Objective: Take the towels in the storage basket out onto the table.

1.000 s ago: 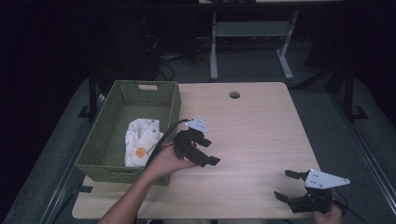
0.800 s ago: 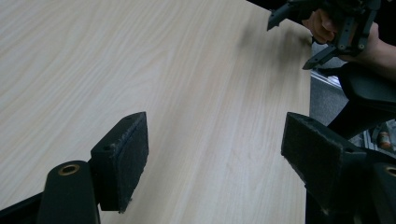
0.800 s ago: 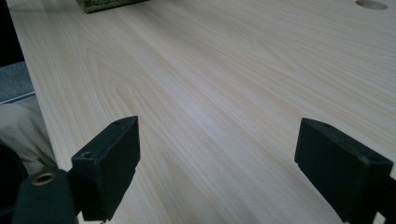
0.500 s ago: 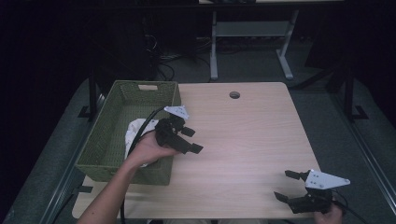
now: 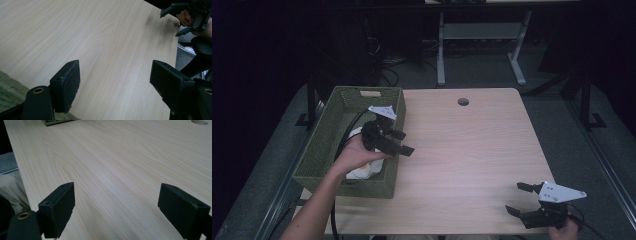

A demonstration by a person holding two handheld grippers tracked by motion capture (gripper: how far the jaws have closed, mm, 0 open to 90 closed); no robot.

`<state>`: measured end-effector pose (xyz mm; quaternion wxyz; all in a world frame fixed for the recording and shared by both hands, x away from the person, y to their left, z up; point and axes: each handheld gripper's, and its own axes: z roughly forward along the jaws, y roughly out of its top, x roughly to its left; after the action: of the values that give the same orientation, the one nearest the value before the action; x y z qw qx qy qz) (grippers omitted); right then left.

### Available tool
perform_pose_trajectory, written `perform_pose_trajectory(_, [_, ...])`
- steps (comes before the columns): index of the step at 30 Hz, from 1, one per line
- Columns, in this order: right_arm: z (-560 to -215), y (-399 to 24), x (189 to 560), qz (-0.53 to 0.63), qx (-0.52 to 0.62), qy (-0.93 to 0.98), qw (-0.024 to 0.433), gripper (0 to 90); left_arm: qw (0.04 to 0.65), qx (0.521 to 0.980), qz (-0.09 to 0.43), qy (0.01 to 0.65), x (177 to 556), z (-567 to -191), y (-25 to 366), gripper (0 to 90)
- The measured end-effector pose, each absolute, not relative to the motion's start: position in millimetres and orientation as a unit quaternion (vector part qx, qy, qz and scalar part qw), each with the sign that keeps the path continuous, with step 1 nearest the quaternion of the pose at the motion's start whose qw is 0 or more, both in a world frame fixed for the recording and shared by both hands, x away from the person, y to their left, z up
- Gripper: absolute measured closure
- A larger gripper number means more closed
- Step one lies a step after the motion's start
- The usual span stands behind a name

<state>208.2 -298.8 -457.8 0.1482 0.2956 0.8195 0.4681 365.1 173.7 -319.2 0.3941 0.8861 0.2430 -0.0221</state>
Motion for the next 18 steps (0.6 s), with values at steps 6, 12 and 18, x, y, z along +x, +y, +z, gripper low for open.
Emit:
perform_pose_trajectory(6, [-457,-299,208,0.469,0.294,0.819,0.151,13.8,0.406,0.877,-0.017,0.256,366,-314,199,25.7])
perform_pose_trajectory(12, [-458,-299,208,0.467,0.296,0.819,0.149,13.8,0.401,0.87,-0.002,0.285,368,-315,222,26.1])
perform_pose_trajectory(18, [-457,-299,208,0.468,0.294,0.819,0.152,13.8,0.387,0.866,0.011,0.316,373,-321,240,26.1])
